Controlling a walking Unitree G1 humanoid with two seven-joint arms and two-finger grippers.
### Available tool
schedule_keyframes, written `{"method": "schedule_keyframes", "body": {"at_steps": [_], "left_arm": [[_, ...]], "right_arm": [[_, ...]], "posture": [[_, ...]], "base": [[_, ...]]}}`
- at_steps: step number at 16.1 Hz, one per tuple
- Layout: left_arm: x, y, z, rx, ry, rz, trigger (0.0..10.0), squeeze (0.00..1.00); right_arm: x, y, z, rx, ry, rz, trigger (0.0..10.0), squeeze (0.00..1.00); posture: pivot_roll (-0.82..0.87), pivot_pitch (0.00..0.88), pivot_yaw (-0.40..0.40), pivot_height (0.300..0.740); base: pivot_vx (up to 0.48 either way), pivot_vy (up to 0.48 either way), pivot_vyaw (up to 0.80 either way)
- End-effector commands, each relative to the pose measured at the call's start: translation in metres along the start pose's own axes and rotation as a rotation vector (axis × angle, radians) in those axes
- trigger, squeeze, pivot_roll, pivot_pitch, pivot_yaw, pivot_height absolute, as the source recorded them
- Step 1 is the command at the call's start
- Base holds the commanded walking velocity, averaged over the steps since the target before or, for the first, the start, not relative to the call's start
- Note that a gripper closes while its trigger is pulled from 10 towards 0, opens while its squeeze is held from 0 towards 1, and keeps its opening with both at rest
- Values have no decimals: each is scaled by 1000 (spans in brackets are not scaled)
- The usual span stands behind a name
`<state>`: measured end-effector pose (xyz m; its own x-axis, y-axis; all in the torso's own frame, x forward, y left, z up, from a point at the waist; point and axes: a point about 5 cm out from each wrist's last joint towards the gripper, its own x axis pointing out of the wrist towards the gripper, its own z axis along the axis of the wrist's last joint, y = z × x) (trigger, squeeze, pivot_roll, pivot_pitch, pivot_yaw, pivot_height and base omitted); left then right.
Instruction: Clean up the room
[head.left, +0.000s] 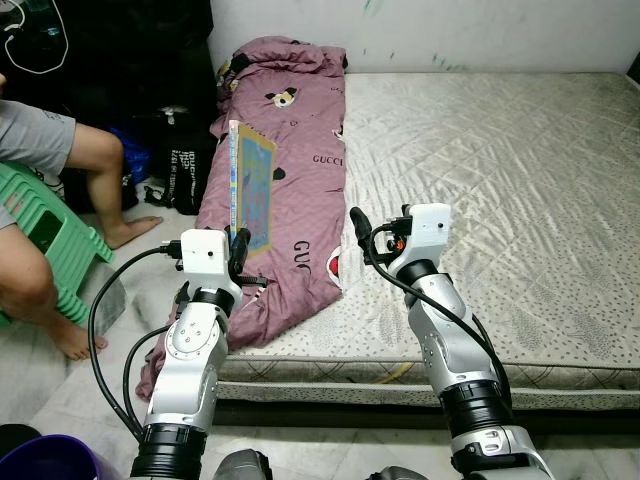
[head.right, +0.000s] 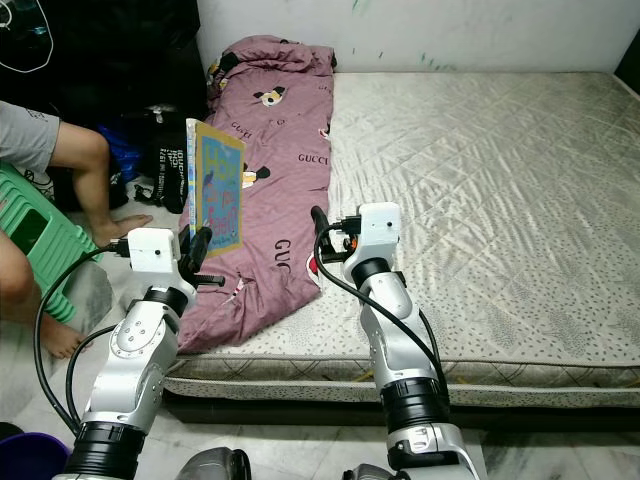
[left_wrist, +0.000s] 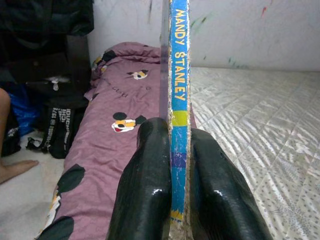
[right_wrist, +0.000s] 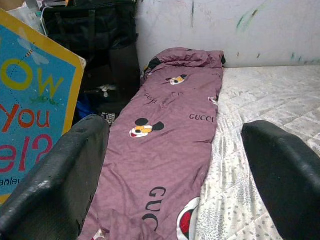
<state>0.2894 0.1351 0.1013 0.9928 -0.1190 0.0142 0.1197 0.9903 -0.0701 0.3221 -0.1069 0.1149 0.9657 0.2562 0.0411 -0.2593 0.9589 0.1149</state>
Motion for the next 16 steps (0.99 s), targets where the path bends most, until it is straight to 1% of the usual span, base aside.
{"method": "schedule_keyframes", "body": {"at_steps": [1,12,16], "left_arm": [[2,0,12,-1,-53,-6,10000,0],[4,0,12,-28,-47,11,10000,0],[5,0,12,-37,-51,11,10000,0]], "right_arm": [[3,2,3,-5,-2,1,10000,0],[4,0,3,-6,1,-6,10000,0],[5,-1,4,-11,-2,-7,10000,0]], "posture": [[-95,10,15,740],[-101,8,11,740],[-102,3,10,740]], "base": [[0,0,0],[0,0,0],[0,394,0]]}}
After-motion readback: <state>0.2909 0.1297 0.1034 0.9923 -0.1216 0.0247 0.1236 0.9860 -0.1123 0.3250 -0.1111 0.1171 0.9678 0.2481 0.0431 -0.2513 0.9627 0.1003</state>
